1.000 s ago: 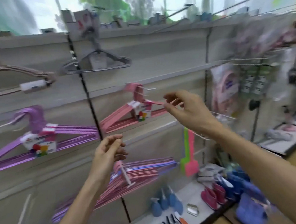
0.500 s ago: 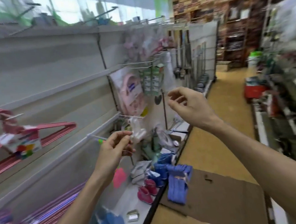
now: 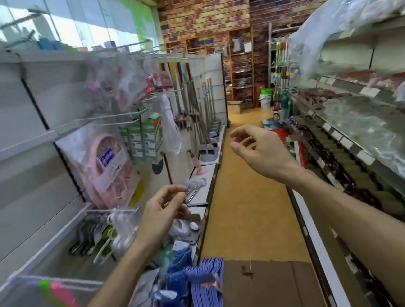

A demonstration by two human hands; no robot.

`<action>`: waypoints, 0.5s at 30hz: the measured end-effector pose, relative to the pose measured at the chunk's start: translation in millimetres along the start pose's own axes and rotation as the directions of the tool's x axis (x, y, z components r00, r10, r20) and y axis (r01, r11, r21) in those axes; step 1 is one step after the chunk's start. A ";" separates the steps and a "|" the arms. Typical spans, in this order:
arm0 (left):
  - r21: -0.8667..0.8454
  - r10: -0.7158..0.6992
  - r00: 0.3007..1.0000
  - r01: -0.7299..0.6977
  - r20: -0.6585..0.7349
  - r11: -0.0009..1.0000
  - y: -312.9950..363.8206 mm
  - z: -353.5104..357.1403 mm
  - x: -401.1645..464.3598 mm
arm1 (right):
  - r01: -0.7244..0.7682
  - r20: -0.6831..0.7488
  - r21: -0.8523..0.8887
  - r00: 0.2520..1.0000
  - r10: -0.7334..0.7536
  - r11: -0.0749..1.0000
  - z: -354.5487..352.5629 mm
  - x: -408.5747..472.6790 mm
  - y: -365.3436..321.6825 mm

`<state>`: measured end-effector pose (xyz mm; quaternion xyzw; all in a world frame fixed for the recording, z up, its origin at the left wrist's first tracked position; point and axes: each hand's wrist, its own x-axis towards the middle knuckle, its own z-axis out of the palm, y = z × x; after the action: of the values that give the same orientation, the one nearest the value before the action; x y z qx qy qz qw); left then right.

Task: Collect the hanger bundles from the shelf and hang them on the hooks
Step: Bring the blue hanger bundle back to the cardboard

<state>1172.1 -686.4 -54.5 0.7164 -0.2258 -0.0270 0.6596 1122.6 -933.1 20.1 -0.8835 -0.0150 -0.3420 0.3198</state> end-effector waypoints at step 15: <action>0.037 -0.081 0.987 0.077 0.137 0.996 -105.4 38.4 162.6 | -0.225 0.010 -0.078 0.974 0.226 0.971 79.1 57.1 153.3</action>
<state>1335.3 -777.7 -118.2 0.7315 -0.2428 -0.0992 0.6294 1251.0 -1020.5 -74.4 -0.8942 0.0954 -0.2954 0.3226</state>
